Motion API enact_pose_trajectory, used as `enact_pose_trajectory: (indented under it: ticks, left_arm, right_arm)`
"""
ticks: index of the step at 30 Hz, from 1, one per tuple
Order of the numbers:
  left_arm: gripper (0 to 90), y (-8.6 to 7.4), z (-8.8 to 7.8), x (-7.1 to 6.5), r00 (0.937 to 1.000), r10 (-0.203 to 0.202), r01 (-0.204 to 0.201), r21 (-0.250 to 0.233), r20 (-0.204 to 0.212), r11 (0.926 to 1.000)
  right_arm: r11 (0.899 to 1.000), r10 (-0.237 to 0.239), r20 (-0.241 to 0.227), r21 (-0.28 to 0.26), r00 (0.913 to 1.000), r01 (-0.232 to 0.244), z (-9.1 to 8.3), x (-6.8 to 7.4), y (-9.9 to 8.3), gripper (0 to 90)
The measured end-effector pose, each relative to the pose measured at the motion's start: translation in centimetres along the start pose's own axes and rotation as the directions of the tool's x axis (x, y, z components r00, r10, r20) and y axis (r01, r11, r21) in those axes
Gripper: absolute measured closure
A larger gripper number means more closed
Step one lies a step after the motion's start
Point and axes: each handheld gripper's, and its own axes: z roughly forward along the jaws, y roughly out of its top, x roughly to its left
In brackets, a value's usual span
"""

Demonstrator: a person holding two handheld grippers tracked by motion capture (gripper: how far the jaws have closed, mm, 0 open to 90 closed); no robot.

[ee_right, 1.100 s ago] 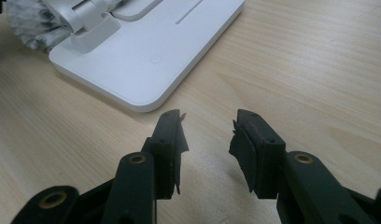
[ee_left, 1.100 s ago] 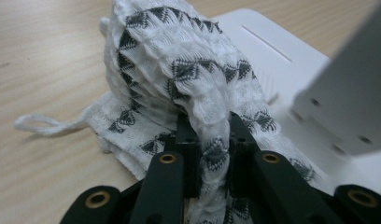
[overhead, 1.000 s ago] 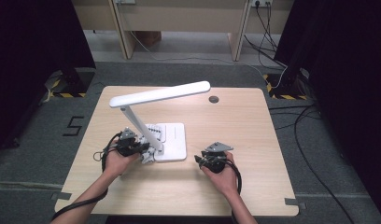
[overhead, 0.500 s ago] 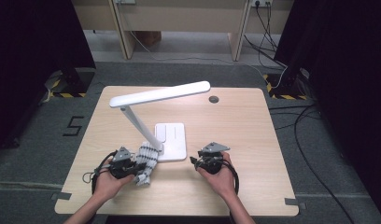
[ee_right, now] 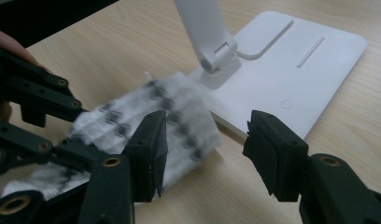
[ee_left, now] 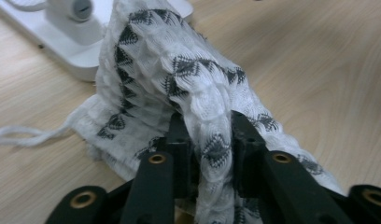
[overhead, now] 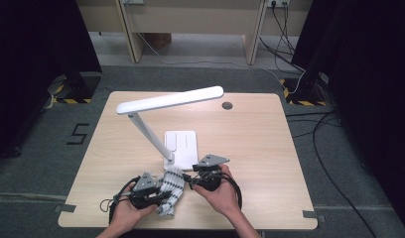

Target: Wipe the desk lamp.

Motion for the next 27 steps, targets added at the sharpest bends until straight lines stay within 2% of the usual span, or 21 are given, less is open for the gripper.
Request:
enact_pose_trajectory:
  ticks: [3, 5, 7, 12, 14, 16, 20, 24, 27]
  left_arm:
    - [50.4, 0.5, -0.4, -0.1, 0.9991, -0.024, 0.025, -0.005, 0.036, 0.9997]
    - [43.9, 0.7, -1.1, -0.1, 0.9984, -0.036, 0.037, -0.019, 0.044, 0.9991]
    - [38.9, 0.9, -2.2, 0.1, 0.9974, -0.046, 0.049, -0.054, 0.056, 0.9973]
    - [40.2, 0.8, -4.6, 1.5, 0.9931, -0.104, 0.11, -0.108, 0.054, 0.9881]
    - [41.7, 0.5, -5.3, 2.3, 0.9898, -0.133, 0.138, -0.12, 0.051, 0.9832]
    - [42.4, 0.1, -5.8, 3.1, 0.9884, -0.15, 0.152, -0.125, 0.028, 0.9805]
    - [42.6, -0.2, -5.9, 4.2, 0.9863, -0.164, 0.161, -0.124, -0.016, 0.9791]
    - [42.5, 0.0, -5.4, 5.1, 0.9821, -0.186, 0.182, -0.131, -0.025, 0.9746]
    - [42.2, 0.6, -4.9, 5.5, 0.9829, -0.182, 0.176, -0.144, -0.028, 0.9737]
  right_arm:
    - [1.0, 0.012, -0.011, 0.0, 0.9999, -0.012, 0.1, 0.3, 0.1, 45.3]
    - [1.0, 0.022, -0.006, 0.001, 0.9997, -0.022, 0.1, 0.5, 0.1, 43.2]
    - [0.999, 0.04, -0.004, 0.008, 0.9992, -0.04, 0.1, 0.7, 0.1, 40.5]
    - [0.997, 0.072, 0.004, 0.019, 0.9974, -0.072, 0.5, 1.9, 0.3, 36.3]
    - [0.998, 0.063, 0.004, 0.016, 0.998, -0.063, 0.8, 2.5, 0.5, 34.7]
    - [0.998, 0.058, 0.004, 0.008, 0.9983, -0.058, 1.2, 3.0, 0.8, 32.5]
    - [0.999, 0.028, 0.007, 0.034, 0.9996, -0.028, 2.6, 3.8, 0.7, 29.9]
    - [0.995, -0.024, 0.001, 0.099, 0.9997, 0.024, 4.3, 4.8, -0.3, 29.6]
    - [0.988, -0.058, 0.008, 0.147, 0.9983, 0.056, 5.1, 5.2, -1.0, 28.8]
